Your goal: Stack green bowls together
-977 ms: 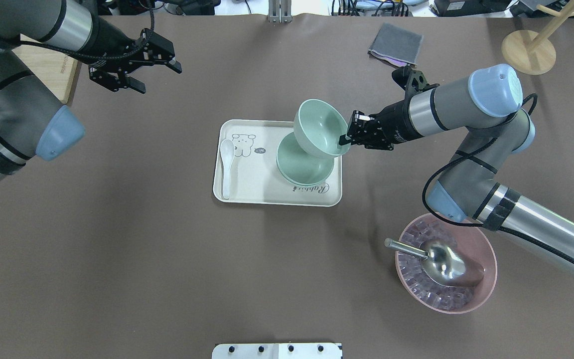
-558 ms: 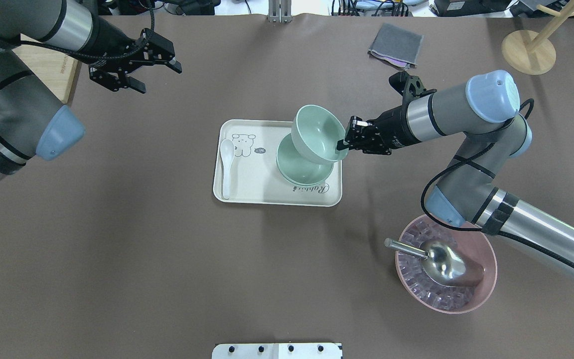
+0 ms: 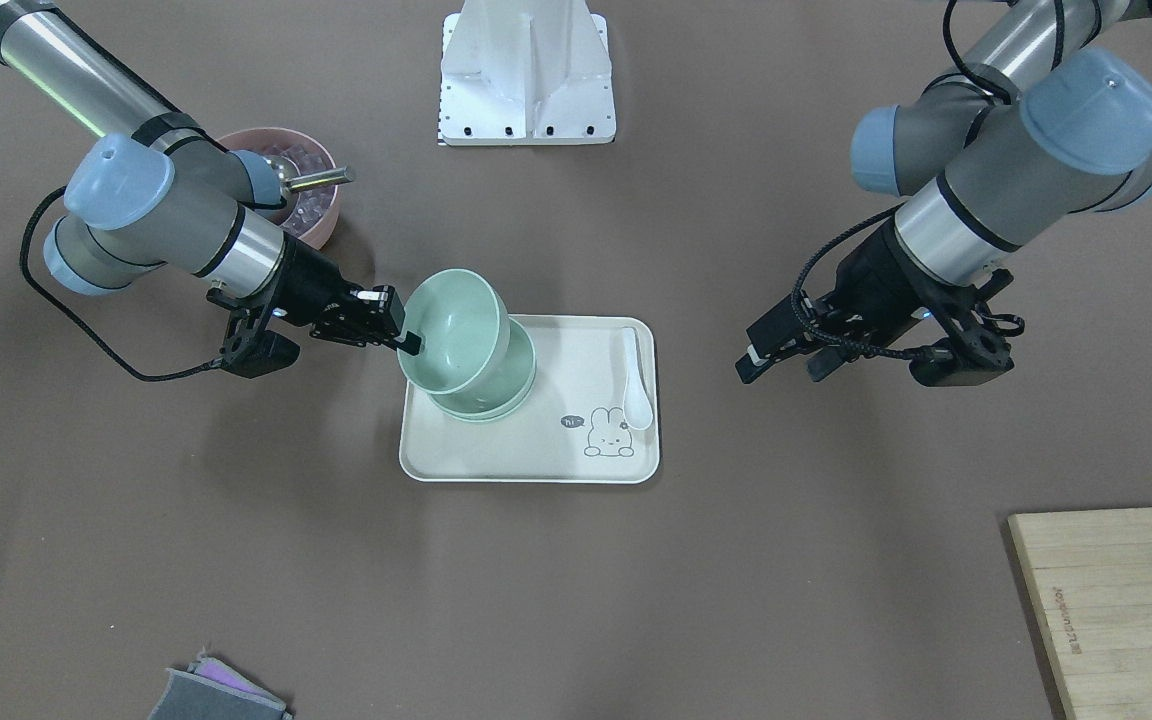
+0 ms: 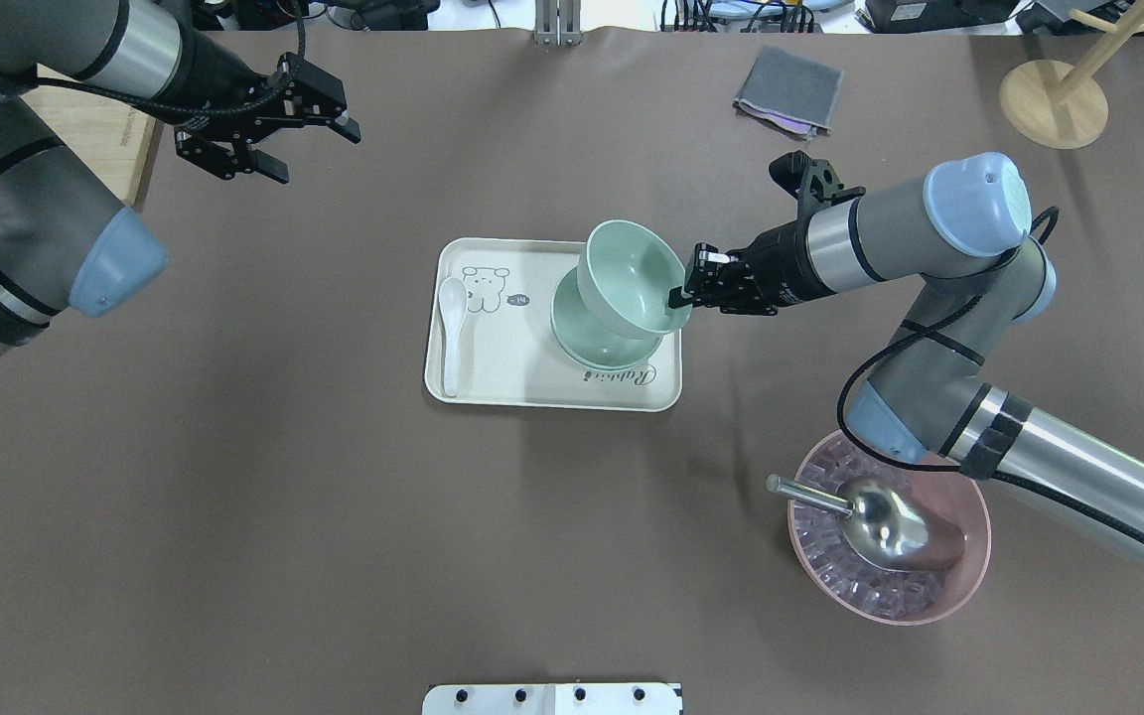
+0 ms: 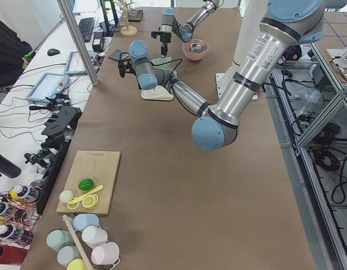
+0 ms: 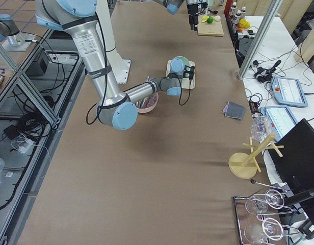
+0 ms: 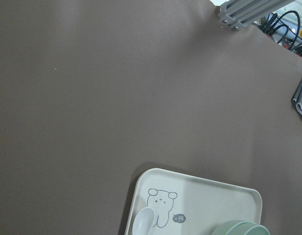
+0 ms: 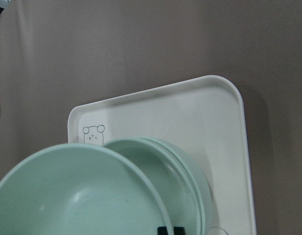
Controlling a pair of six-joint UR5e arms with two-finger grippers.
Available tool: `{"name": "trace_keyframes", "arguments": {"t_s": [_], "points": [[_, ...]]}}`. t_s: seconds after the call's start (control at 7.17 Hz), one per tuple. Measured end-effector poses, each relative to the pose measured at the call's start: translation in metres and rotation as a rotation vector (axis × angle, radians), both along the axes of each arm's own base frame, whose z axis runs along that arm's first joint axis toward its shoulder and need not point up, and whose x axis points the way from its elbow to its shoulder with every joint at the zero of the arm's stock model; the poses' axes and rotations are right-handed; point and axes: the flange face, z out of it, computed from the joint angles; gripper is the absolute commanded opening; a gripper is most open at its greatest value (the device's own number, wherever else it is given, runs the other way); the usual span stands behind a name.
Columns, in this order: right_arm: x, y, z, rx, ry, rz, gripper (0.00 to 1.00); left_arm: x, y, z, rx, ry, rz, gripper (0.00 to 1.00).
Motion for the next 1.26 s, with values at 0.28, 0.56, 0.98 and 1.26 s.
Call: {"name": "trace_keyframes", "arguments": {"t_s": [0.28, 0.56, 0.98, 1.26], "points": [[-0.006, 0.004, 0.000, 0.001, 0.002, 0.004, 0.99, 0.000, 0.000, 0.001, -0.001, -0.001, 0.000, 0.98], [-0.001, 0.001, 0.001, 0.006, 0.004, 0.010, 1.00, 0.001, 0.000, 0.001, -0.002, -0.001, 0.001, 0.98], [0.016, -0.008, 0.003, 0.007, 0.005, 0.035, 1.00, 0.001, -0.001, 0.002, -0.003, -0.002, 0.000, 0.98], [0.036, -0.020, -0.001, 0.008, 0.000, 0.055, 1.00, 0.001, -0.001, 0.001, -0.002, -0.002, -0.001, 0.98]]}}
